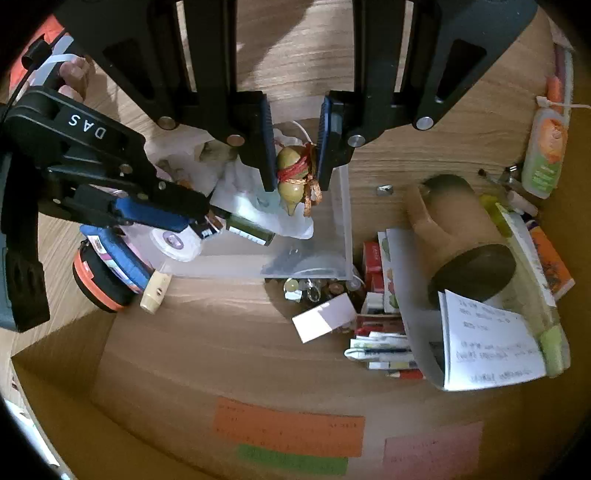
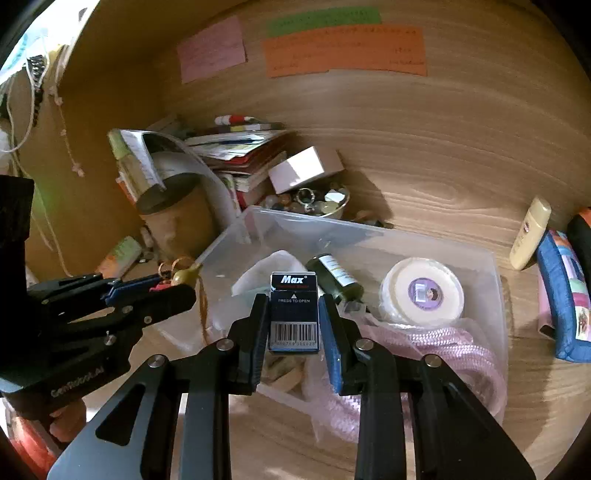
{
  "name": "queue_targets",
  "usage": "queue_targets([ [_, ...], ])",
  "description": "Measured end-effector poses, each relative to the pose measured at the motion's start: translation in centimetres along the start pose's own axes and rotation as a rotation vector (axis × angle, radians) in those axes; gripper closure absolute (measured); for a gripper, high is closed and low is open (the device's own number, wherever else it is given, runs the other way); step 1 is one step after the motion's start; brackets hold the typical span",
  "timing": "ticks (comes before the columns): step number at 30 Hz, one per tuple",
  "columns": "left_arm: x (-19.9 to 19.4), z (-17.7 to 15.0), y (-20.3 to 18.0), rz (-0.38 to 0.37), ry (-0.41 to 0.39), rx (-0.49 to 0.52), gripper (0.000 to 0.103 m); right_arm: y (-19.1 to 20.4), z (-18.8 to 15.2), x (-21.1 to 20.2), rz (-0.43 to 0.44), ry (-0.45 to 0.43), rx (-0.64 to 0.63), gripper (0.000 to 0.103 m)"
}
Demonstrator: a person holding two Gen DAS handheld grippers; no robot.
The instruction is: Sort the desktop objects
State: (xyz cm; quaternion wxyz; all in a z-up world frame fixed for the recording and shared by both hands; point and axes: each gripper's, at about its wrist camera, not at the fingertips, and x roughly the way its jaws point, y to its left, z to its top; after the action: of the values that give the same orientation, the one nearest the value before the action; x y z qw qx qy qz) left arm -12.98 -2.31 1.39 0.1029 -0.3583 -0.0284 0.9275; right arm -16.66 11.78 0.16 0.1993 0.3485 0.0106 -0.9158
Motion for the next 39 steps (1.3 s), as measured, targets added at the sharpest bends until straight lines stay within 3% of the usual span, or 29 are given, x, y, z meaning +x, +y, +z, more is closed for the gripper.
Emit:
queue_targets([
  [6, 0.9, -0.1, 0.2, -0.016, 0.023, 0.016, 0.083, 0.3, 0.0, 0.2, -0.014, -0.021, -0.016, 0.078],
  [12, 0.8, -0.3, -0.2, 0.025, 0.012, 0.040, 0.083, 0.2, 0.1, 0.7, -0.035, -0.012, -0.010, 0.078],
  [15, 0.6, -0.4, -0.3, 0.026, 0.011, 0.043, 0.078, 0.5, 0.2, 0.4, -0.038, -0.007, -0.018, 0.076],
  [18, 0.1, -0.5, -0.5, 0.026, 0.002, 0.044, 0.066, 0.7, 0.1, -0.6, -0.039, -0.029, -0.024, 0.065],
  [20, -0.4, -0.5, -0.7, 0.028, -0.011, 0.051, 0.065, 0.9, 0.1, -1.3, -0.054, -0.049, -0.026, 0.057],
  [24, -1.6, -0.6, -1.0, 0.033, -0.031, 0.056, 0.059, 1.0, 0.0, -3.0, -0.064, -0.075, -0.028, 0.055],
  [27, -2.6, -0.7, -1.2, 0.057, -0.055, 0.052, 0.049, 0.8, -0.3, -4.2, -0.064, -0.087, -0.019, 0.047],
  [33, -4.0, -1.4, -2.0, 0.087, -0.077, 0.059, 0.040, 0.0, -1.4, -6.7, -0.090, -0.119, -0.015, 0.034],
  [35, -4.6, -1.8, -2.4, 0.107, -0.087, 0.055, 0.037, -0.4, -1.8, -7.5, -0.085, -0.113, 0.001, 0.024],
  [39, -5.8, -2.5, -3.1, 0.128, -0.114, 0.040, 0.021, -1.1, -2.8, -9.2, -0.075, -0.127, 0.023, 0.020],
])
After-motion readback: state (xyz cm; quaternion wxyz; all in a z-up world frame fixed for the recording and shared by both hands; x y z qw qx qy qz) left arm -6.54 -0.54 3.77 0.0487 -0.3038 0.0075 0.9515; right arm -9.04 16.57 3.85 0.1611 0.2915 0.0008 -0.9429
